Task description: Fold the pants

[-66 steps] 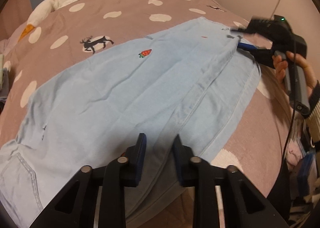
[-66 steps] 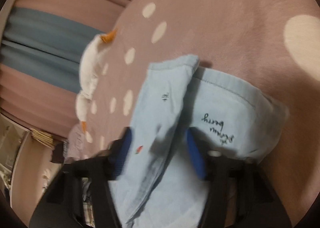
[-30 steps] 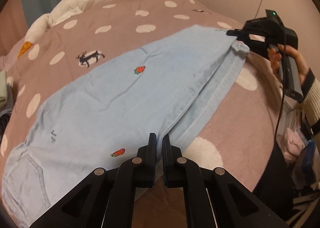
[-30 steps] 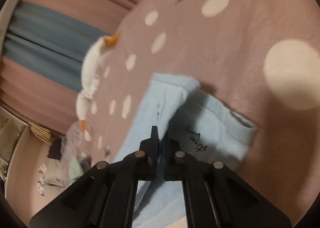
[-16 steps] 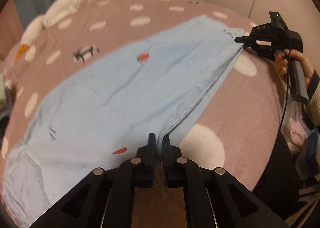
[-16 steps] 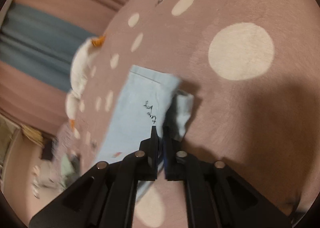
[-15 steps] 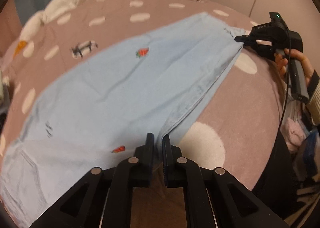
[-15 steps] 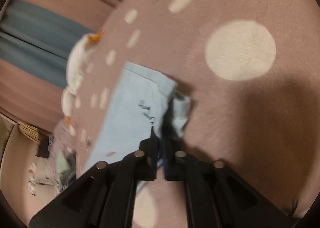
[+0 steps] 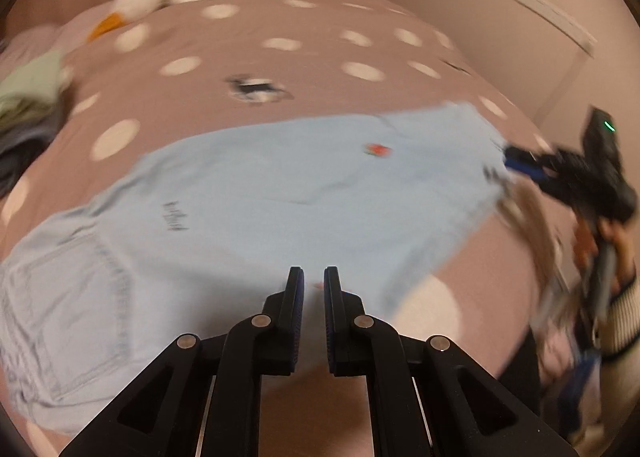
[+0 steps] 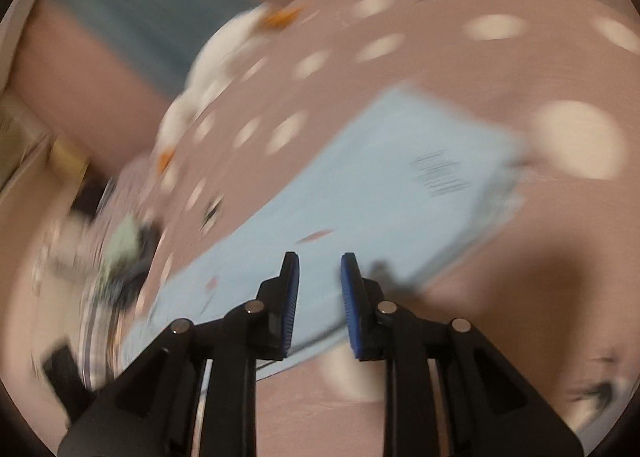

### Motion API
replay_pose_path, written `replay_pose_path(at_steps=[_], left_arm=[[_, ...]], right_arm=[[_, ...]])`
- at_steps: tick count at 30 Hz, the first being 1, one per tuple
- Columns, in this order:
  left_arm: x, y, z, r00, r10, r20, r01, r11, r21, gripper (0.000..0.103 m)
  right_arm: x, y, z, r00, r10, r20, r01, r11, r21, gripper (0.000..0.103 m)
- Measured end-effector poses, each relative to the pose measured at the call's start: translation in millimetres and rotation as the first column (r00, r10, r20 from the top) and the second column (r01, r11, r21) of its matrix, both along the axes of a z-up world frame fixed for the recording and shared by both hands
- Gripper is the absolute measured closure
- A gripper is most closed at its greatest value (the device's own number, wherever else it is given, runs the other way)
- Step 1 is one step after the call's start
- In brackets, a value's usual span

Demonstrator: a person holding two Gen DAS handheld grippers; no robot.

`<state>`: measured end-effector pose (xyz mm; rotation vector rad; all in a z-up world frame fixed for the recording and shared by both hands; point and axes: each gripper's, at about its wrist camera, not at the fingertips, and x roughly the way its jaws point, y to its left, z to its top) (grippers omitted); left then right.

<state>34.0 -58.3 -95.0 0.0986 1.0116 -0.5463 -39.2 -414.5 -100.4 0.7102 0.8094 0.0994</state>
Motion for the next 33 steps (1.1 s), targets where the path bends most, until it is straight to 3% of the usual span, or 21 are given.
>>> replay_pose_path(at_steps=[5,8,14,17,19,23,26,30,31,33], left_arm=[[12.5,29.5,-31.7,0.986,0.142,-0.084,-0.138,0.989,0.059,0.098],[5.3,49.6,-40.4,0.982,0.155,-0.109,-0.153,0.988,0.032,0.098],[-10.7,84.7,-34.8,0.972,0.183,-0.145,-0.197,0.977,-0.081,0.098],[-15.0,102.5,-19.3,0.968,0.230,-0.095,-0.238,0.967,-0.089,0.098],[-11.8,116.6,-10.7,0.963,0.265,-0.055,-0.269,0.958,-0.098,0.098],[-1.1,158.8,-9.8,0.913,0.407,-0.008,-0.407,0.911,-0.069,0.098],[3.8,191.8,-26.0,0.848,0.529,-0.026,-0.530,0.848,-0.007,0.098],[-1.8,218.7,-40.7,0.817,0.564,-0.120,-0.576,0.809,-0.114,0.099],[-2.6,221.9,-41.8,0.813,0.567,-0.134,-0.581,0.803,-0.133,0.099],[-4.4,226.5,-42.8,0.811,0.568,-0.138,-0.584,0.798,-0.146,0.099]], right_arm=[[28.1,70.8,-10.9,0.976,0.205,-0.076,-0.215,0.966,-0.148,0.089],[24.0,87.9,-35.6,0.940,0.273,-0.205,-0.311,0.933,-0.183,0.091],[-7.3,71.0,-29.2,0.942,0.263,-0.206,-0.300,0.938,-0.175,0.095],[-13.1,80.4,-12.9,0.949,0.267,-0.166,-0.300,0.927,-0.226,0.086],[-8.9,92.0,-2.6,0.949,0.290,-0.122,-0.311,0.923,-0.226,0.086],[7.5,135.3,6.3,0.925,0.378,-0.037,-0.377,0.906,-0.192,0.086],[17.0,182.2,1.7,0.879,0.477,0.007,-0.469,0.868,-0.160,0.086],[19.9,246.5,-23.8,0.802,0.591,-0.088,-0.596,0.778,-0.201,0.086],[19.9,259.4,-29.1,0.787,0.603,-0.128,-0.615,0.754,-0.231,0.086],[15.9,272.7,-26.8,0.772,0.623,-0.126,-0.630,0.723,-0.284,0.086]])
